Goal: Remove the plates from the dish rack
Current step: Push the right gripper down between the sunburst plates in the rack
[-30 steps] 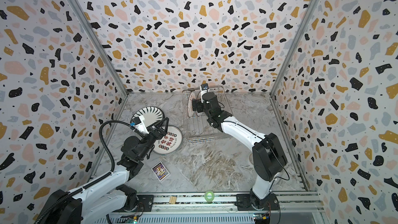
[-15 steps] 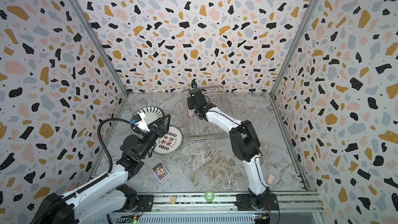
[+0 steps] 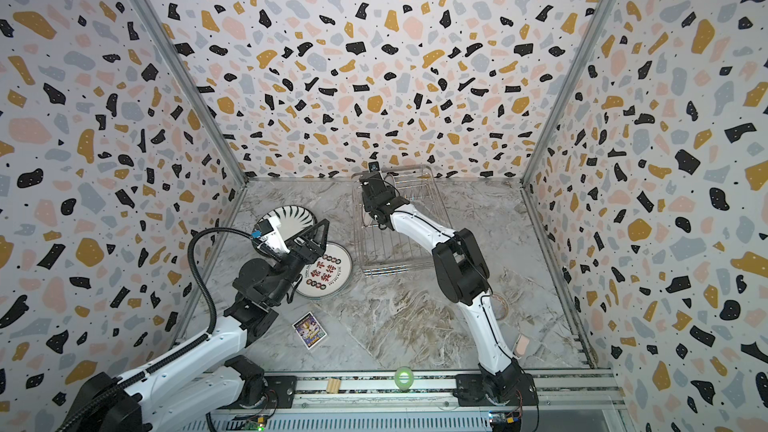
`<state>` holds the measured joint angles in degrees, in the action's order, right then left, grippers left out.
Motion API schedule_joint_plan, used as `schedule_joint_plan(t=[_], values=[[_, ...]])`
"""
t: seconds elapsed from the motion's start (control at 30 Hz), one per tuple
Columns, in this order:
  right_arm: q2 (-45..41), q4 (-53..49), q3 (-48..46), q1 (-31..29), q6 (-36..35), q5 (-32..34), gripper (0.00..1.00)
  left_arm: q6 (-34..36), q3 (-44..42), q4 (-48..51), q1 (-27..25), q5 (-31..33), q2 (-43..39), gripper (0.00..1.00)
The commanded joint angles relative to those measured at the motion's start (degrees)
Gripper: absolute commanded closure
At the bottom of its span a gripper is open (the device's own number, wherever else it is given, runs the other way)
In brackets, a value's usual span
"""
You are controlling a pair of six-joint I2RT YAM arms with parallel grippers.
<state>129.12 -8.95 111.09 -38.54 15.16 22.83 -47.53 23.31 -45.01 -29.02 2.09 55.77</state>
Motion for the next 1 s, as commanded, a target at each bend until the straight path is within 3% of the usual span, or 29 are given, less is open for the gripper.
schedule_joint_plan(t=[0.0,0.97], values=[[0.51,-0.72,3.5,-0.56,0.55,1.34,0.64,0.15,1.17,-2.67,-0.33,-0.86,1.63,0.0],[5.24,-7.53,13.65,-3.2,-2.55,13.69,0.94,0.07,0.16,-2.43,-0.25,3.82,6.12,0.0]])
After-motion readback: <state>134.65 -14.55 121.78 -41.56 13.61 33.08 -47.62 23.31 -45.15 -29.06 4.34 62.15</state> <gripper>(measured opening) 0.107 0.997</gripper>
